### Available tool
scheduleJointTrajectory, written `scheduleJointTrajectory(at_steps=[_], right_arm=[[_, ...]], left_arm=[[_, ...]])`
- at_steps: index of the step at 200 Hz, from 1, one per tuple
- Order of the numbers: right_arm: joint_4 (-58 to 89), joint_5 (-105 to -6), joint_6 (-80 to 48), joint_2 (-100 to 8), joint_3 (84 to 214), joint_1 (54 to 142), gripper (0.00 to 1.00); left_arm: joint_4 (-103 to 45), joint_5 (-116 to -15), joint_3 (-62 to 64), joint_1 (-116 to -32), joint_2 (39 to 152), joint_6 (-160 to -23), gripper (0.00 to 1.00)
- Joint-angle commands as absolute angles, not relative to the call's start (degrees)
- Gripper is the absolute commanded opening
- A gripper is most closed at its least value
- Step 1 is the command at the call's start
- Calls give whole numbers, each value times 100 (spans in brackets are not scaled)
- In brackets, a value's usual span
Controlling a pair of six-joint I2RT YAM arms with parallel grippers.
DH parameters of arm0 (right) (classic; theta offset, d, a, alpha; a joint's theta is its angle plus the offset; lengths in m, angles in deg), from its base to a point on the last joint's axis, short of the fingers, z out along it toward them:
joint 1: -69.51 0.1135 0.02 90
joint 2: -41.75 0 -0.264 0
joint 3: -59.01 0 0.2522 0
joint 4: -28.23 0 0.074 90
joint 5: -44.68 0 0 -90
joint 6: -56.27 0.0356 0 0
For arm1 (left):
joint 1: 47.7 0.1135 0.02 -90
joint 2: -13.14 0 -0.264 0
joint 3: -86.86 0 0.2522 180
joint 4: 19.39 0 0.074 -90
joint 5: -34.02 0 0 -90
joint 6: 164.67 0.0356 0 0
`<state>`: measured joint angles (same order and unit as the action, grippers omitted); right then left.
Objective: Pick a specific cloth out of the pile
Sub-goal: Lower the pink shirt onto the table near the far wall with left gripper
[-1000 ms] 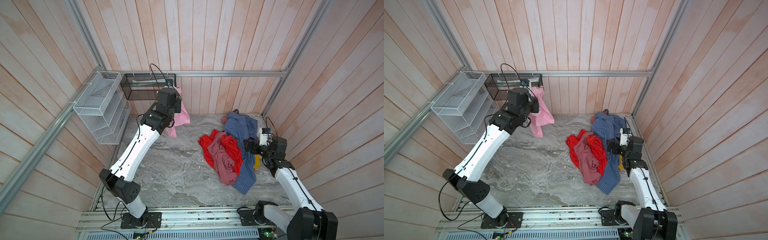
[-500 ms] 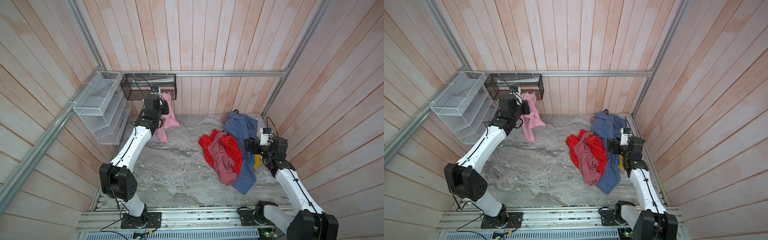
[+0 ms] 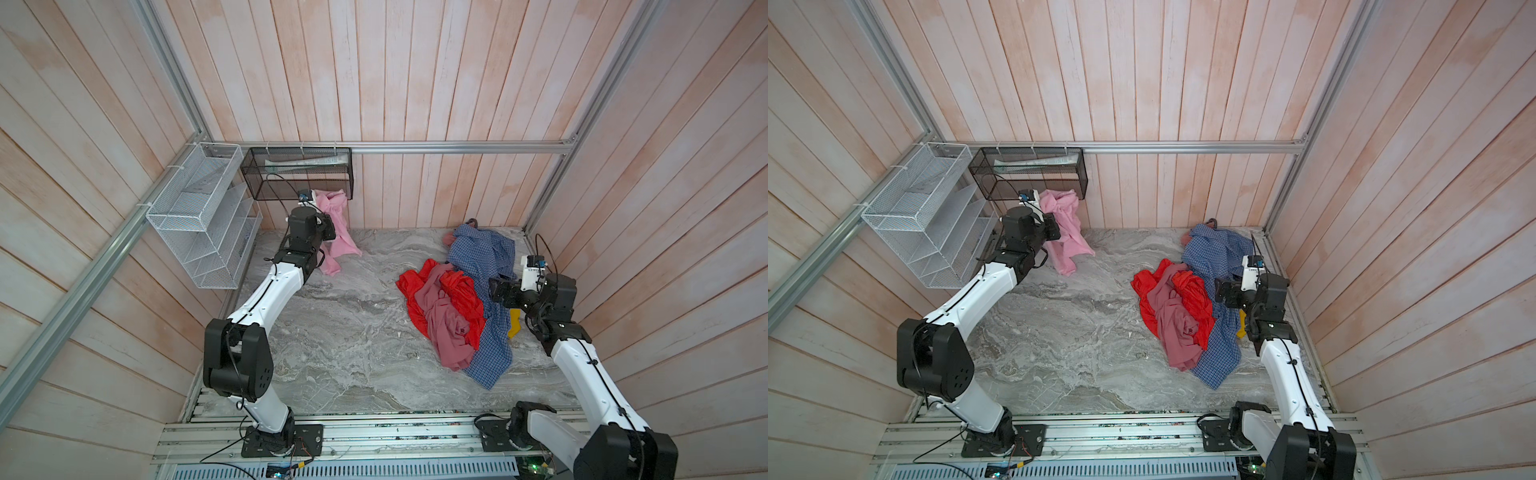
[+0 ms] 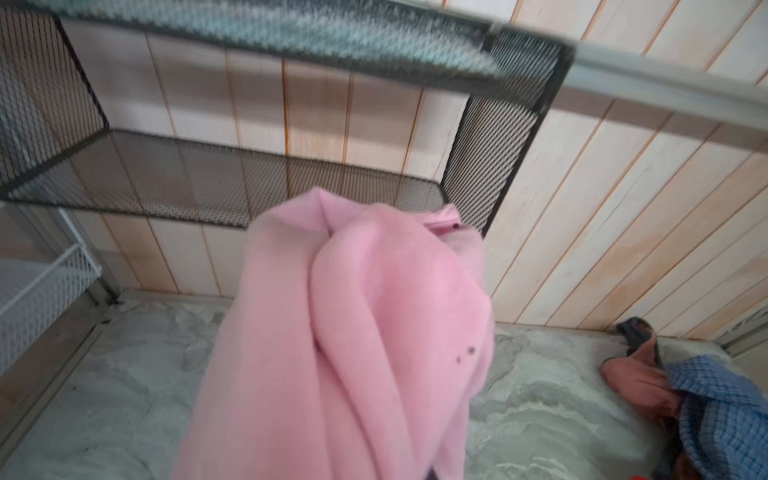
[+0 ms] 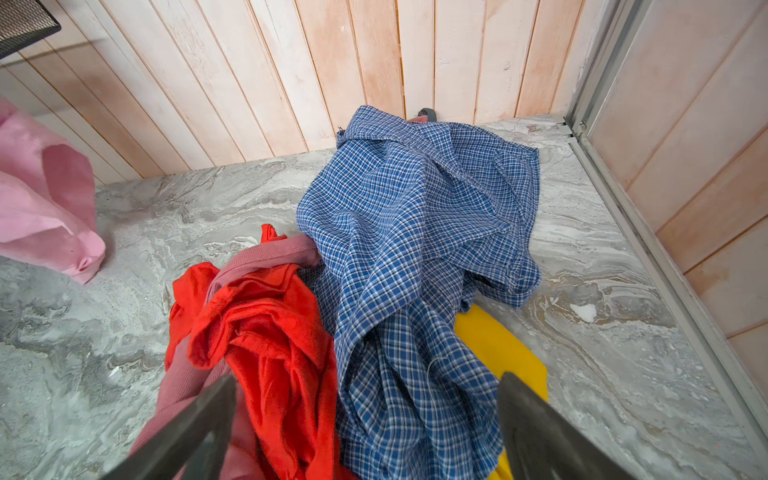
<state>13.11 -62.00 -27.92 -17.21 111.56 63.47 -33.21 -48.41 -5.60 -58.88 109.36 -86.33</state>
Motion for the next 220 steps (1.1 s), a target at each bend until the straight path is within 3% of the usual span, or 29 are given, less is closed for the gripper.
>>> scheduleJointTrajectory(at_steps=[1, 63, 140, 174, 203, 220], right_arm=[[1246, -6153, -2760, -1644, 11215, 6384, 98], [1320, -6192, -2740, -1714, 11165, 6397, 98], [1240, -6102, -2797, -1697, 11179, 6428, 98], [1211, -6019, -2823, -1664, 11144, 6432, 98], [1212, -5975, -2870, -1708, 11179, 6425, 98], [1212, -5972, -2905, -1743, 11196, 6428, 98]], left_arm=[[-3639, -4561, -308, -5868, 10983, -8770, 0], [-4259, -4228, 759, -5884, 10771, -9058, 0], [-5537, -4289, -51, -5902, 11977, -9320, 0], [-5535, -4519, -41, -5932, 11923, -9432, 24], [-5485, -4567, 93, -6069, 11589, -9499, 58], [-5683, -4427, 38, -6140, 11389, -9595, 70]])
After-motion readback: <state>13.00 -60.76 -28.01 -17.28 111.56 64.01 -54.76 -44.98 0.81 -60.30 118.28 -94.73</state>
